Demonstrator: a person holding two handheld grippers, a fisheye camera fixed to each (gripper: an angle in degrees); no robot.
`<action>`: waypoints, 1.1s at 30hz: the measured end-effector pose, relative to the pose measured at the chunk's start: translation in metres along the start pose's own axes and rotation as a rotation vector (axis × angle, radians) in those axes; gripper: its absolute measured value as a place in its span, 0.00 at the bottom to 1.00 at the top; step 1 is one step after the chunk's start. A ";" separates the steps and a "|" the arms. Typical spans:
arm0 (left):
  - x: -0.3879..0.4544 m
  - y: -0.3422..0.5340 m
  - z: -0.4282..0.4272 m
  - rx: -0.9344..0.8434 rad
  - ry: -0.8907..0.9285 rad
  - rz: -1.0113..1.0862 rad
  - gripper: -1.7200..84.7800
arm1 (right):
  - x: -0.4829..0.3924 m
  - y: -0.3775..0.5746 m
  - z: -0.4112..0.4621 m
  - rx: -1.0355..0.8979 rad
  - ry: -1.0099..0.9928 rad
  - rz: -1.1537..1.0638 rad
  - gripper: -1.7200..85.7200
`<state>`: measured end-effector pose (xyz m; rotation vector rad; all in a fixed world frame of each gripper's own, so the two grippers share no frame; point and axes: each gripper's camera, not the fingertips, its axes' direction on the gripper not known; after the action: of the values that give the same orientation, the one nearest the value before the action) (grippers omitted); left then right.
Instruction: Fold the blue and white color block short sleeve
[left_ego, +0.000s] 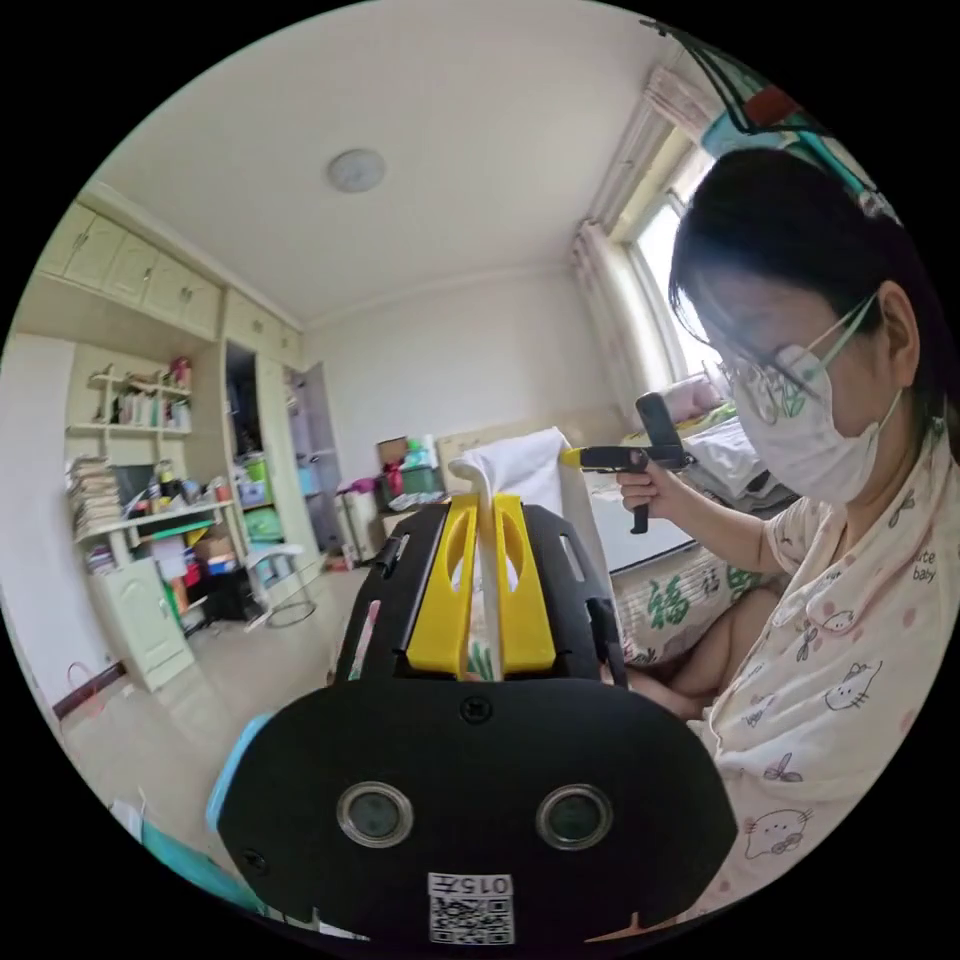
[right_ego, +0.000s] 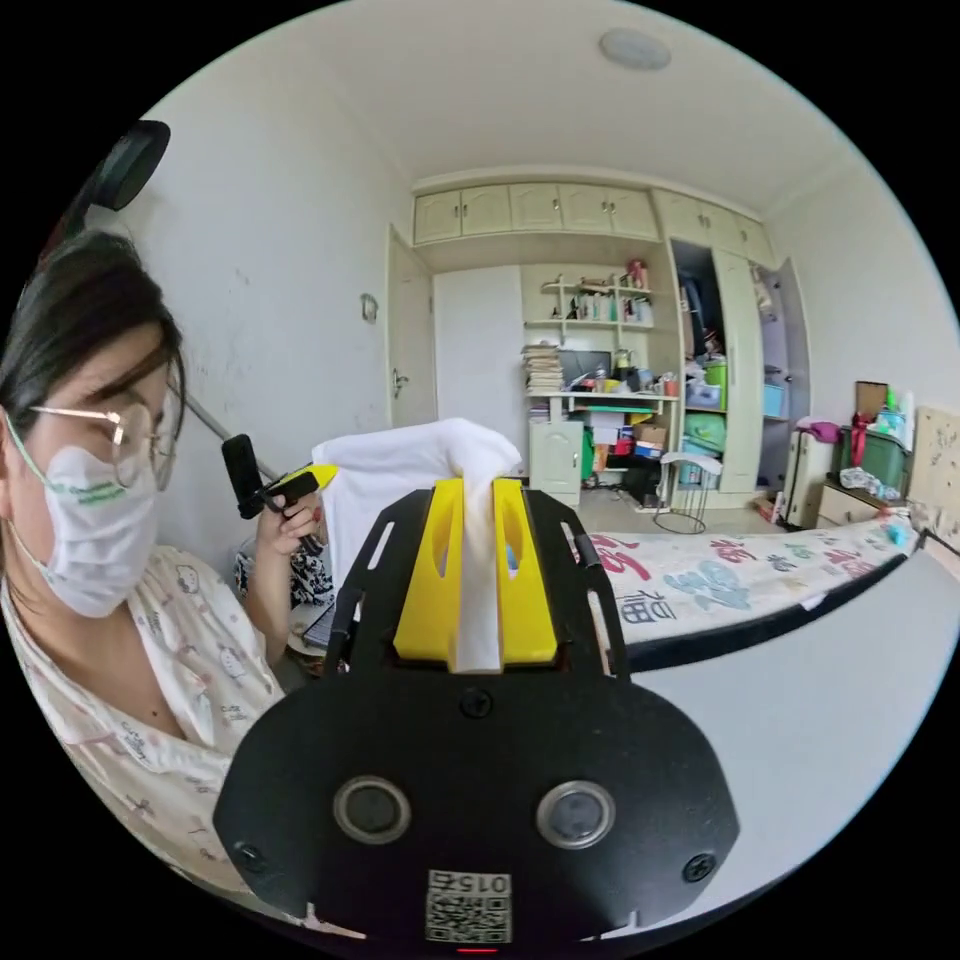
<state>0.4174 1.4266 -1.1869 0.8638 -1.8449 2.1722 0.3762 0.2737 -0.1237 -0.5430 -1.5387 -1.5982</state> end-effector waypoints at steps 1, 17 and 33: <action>-0.007 0.021 -0.036 -0.034 -0.054 -0.027 0.03 | 0.011 0.003 0.033 -0.030 -0.024 -0.007 0.08; -0.077 0.114 -0.223 -0.094 -0.081 -0.178 0.03 | 0.168 0.007 0.231 -0.264 -0.220 -0.018 0.09; -0.142 0.172 -0.167 -0.535 -0.686 -0.523 0.13 | 0.246 -0.002 0.471 -0.496 0.036 -0.024 0.01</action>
<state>0.3990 1.5794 -1.4187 1.8218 -1.9826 1.0535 0.1266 0.6607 0.1412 -0.7572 -1.1196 -2.0066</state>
